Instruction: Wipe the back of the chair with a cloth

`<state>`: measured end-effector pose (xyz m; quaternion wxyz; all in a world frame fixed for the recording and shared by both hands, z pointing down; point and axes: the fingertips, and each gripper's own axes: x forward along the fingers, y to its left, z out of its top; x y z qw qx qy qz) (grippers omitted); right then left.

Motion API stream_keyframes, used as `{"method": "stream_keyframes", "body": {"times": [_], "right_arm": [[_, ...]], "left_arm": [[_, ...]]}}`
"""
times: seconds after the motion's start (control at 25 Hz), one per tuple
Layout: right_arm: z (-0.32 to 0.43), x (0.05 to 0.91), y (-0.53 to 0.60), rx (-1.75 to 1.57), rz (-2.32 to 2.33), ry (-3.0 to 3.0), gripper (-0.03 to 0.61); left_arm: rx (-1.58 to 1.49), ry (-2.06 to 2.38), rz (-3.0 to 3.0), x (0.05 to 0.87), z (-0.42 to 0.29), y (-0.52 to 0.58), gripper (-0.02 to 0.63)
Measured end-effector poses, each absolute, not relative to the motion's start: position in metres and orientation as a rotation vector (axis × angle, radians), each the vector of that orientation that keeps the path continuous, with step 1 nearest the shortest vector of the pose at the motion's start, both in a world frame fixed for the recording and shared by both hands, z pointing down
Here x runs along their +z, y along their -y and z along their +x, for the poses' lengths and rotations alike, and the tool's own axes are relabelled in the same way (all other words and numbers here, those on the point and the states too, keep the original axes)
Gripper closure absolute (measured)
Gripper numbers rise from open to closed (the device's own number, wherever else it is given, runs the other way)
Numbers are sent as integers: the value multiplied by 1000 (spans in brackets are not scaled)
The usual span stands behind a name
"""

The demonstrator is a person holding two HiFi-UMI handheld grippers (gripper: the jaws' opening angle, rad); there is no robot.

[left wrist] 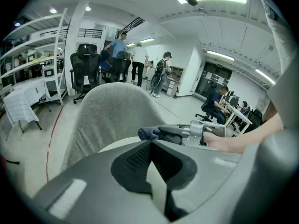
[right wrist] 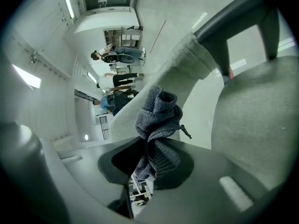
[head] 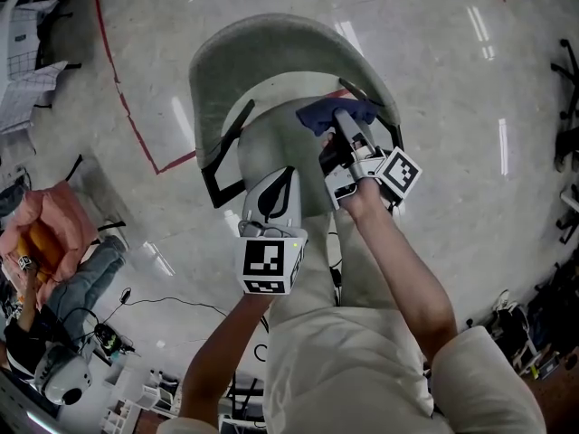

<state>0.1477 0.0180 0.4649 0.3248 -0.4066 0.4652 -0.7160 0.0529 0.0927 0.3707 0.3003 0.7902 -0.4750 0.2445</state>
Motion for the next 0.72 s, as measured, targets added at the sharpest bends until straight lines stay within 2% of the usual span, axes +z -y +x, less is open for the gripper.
{"method": "stream_keyframes", "body": {"times": [0.44,0.72], "right_arm": [[182,558,-36,-1875,-1345,-965,489],[193,585,-36,-1887,-1426,-949,489]], "left_arm": [[640,1269,2094,367,38,-108,614],[661,1260,2077,372,27,-116,614]]}}
